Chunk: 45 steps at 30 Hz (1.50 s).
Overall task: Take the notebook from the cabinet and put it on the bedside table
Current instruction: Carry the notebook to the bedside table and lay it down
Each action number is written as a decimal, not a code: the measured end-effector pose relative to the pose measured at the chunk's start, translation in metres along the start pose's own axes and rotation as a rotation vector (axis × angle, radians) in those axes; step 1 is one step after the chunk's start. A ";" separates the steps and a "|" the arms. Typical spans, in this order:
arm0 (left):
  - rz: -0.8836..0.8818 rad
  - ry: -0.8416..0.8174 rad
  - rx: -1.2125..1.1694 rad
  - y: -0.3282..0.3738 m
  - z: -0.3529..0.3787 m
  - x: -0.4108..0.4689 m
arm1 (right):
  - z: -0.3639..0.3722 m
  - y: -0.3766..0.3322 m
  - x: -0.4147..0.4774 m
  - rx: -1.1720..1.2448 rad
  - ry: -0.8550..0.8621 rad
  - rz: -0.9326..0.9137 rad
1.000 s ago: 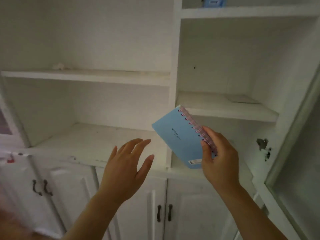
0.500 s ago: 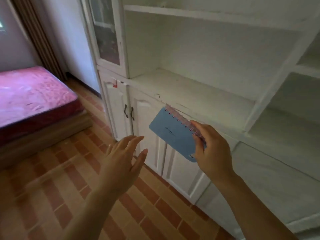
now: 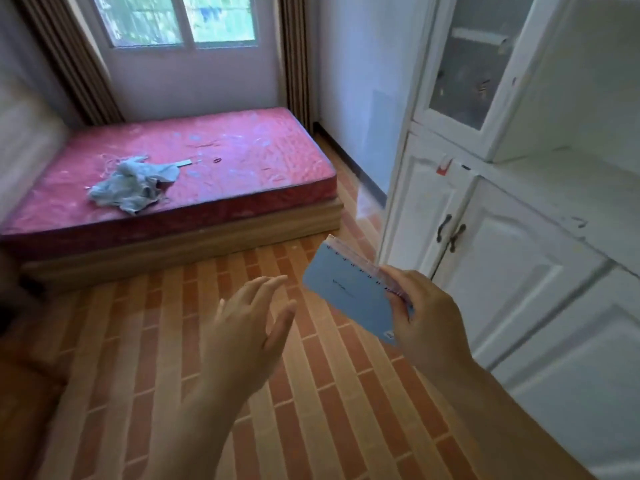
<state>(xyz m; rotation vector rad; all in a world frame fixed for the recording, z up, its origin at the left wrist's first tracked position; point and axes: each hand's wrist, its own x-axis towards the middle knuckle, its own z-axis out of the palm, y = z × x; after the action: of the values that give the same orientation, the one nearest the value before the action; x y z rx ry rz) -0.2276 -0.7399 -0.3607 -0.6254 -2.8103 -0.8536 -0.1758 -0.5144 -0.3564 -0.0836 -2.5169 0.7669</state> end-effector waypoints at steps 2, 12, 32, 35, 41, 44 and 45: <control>-0.073 0.037 0.022 -0.029 -0.018 -0.005 | 0.030 -0.026 0.017 0.048 -0.059 -0.066; -0.482 0.211 0.055 -0.151 -0.083 -0.046 | 0.174 -0.138 0.079 0.240 -0.352 -0.397; -0.852 0.355 -0.004 -0.379 -0.152 0.137 | 0.438 -0.252 0.320 0.394 -0.591 -0.621; -0.906 0.366 -0.039 -0.401 -0.159 0.146 | 0.469 -0.269 0.338 0.392 -0.653 -0.622; -0.980 0.387 -0.042 -0.464 -0.179 0.166 | 0.530 -0.313 0.366 0.385 -0.733 -0.674; -0.983 0.401 -0.020 -0.506 -0.192 0.178 | 0.563 -0.343 0.379 0.368 -0.764 -0.683; -0.985 0.404 -0.018 -0.522 -0.198 0.181 | 0.578 -0.355 0.384 0.369 -0.770 -0.685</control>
<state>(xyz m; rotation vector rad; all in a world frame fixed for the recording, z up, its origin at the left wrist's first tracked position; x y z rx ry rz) -0.6121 -1.1804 -0.4130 0.9245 -2.6125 -0.9573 -0.7595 -1.0285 -0.4059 1.3505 -2.6930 1.0622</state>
